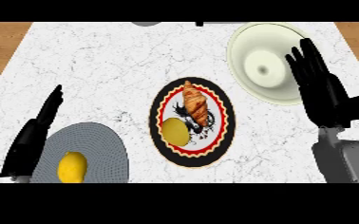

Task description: Pick the croissant from the plate and place it in the bowl

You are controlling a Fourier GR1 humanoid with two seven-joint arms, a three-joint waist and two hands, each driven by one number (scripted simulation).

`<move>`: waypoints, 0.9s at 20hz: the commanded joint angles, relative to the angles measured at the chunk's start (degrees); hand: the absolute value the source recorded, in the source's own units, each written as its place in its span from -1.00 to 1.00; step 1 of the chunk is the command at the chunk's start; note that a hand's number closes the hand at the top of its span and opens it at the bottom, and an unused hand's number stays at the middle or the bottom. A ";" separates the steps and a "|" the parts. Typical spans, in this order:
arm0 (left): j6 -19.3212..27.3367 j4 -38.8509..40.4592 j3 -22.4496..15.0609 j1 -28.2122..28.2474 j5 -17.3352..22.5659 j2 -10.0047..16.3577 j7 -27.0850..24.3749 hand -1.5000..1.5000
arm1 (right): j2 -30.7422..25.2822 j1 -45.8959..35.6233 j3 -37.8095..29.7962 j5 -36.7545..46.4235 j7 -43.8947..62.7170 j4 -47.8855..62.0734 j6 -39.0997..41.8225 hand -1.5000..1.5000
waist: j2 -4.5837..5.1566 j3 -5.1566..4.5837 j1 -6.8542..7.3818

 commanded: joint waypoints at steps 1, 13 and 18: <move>-0.28 1.83 0.25 -4.30 -1.06 -1.50 0.70 0.00 | -0.38 -6.67 3.64 -0.08 1.58 5.65 6.42 1.00 | -0.28 -0.33 1.55; 4.97 -0.01 -0.54 -16.34 -1.49 -8.16 6.77 0.00 | -8.41 -26.32 14.65 9.89 -16.29 21.68 37.71 -1.00 | 1.39 -0.07 5.14; 2.54 1.67 0.68 -18.85 -0.15 -7.25 8.83 0.00 | -12.45 -34.65 19.42 21.76 -24.62 26.82 43.70 -1.00 | 0.79 -0.24 4.59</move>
